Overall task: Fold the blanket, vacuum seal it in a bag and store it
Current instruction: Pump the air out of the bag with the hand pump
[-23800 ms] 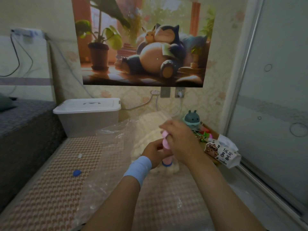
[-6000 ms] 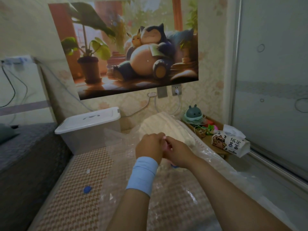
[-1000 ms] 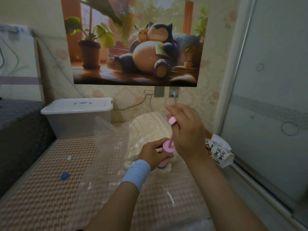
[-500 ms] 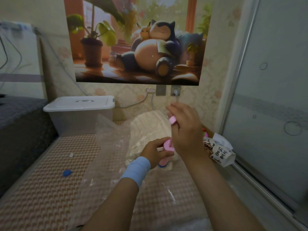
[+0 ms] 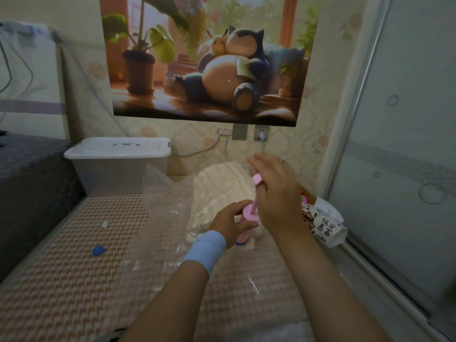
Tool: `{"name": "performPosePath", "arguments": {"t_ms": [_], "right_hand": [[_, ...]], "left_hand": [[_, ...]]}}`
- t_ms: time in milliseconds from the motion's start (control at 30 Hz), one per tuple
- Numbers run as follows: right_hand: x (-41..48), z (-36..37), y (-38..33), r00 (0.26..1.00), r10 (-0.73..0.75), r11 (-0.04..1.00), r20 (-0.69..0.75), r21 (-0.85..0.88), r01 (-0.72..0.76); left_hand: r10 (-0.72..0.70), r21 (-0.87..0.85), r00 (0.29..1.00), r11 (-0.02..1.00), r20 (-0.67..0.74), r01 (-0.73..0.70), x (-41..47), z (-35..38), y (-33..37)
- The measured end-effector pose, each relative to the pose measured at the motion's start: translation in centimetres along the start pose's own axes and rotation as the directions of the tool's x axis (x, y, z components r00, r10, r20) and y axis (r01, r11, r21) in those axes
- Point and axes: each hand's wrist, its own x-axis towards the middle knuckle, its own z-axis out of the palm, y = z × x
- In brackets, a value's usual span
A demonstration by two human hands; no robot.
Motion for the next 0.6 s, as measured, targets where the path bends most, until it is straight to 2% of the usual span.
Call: {"name": "performPosePath", "arguments": {"t_ms": [33, 100, 133, 167, 233, 300, 333, 400, 433, 500, 533, 567, 600], "right_hand": [[-1.2, 1.0, 0.5, 0.987, 0.068, 0.997, 0.145, 0.012, -0.07], [-3.3, 2.3, 1.3, 0.867, 0.171, 0.982, 0.468, -0.005, -0.19], [-3.7, 2.5, 1.5, 0.812, 0.175, 0.983, 0.557, -0.05, -0.178], [-3.7, 2.6, 1.6, 0.794, 0.158, 0.987, 0.587, -0.072, -0.143], [-2.3, 1.7, 1.0, 0.848, 0.115, 0.993, 0.518, -0.042, -0.109], [-0.2, 0.2, 0.1, 0.964, -0.018, 1.0, 0.266, -0.001, 0.019], [0.8, -0.7, -0.4, 0.991, -0.086, 0.996, 0.104, -0.008, 0.087], [1.8, -1.9, -0.8, 0.983, -0.148, 0.989, -0.108, -0.016, 0.147], [1.8, -1.9, -0.7, 0.98, -0.143, 0.99, -0.14, -0.018, 0.141], [-0.1, -0.7, 0.0, 0.996, -0.059, 0.998, -0.065, -0.013, 0.058], [-1.3, 0.2, 0.6, 0.998, 0.02, 1.0, 0.062, -0.003, -0.02], [-2.5, 1.1, 1.1, 0.967, 0.097, 0.995, 0.234, 0.005, -0.101], [-3.4, 1.6, 1.4, 0.901, 0.158, 0.986, 0.405, -0.011, -0.168]], "left_hand": [[-0.008, -0.001, 1.0, 1.0, -0.017, 0.008, -0.1, 0.1, 0.0], [-0.052, -0.013, 0.998, 0.999, -0.043, 0.052, -0.2, 0.1, -0.1], [-0.074, -0.018, 0.996, 0.997, -0.047, 0.073, -0.3, 0.0, -0.1], [-0.088, -0.023, 0.995, 0.996, -0.047, 0.087, -0.3, 0.0, -0.2], [-0.076, -0.036, 0.996, 0.997, -0.04, 0.075, -0.2, -0.2, -0.4], [-0.058, -0.033, 0.998, 0.998, -0.031, 0.057, 0.0, -0.3, -0.6], [-0.051, -0.039, 0.998, 0.998, -0.026, 0.05, 0.1, -0.4, -0.6], [-0.034, -0.047, 0.999, 0.998, -0.025, 0.033, 0.1, -0.1, -0.4], [-0.023, -0.041, 0.999, 0.999, -0.03, 0.022, 0.2, 0.1, -0.3], [-0.012, -0.045, 1.0, 0.999, -0.025, 0.011, 0.1, 0.7, -0.2], [-0.019, -0.049, 0.999, 0.999, -0.028, 0.017, 0.1, 0.8, 0.0], [-0.036, -0.048, 0.999, 0.998, -0.033, 0.035, 0.0, 0.8, 0.1], [-0.056, -0.036, 0.998, 0.998, -0.036, 0.055, -0.1, 0.7, 0.2]]}}
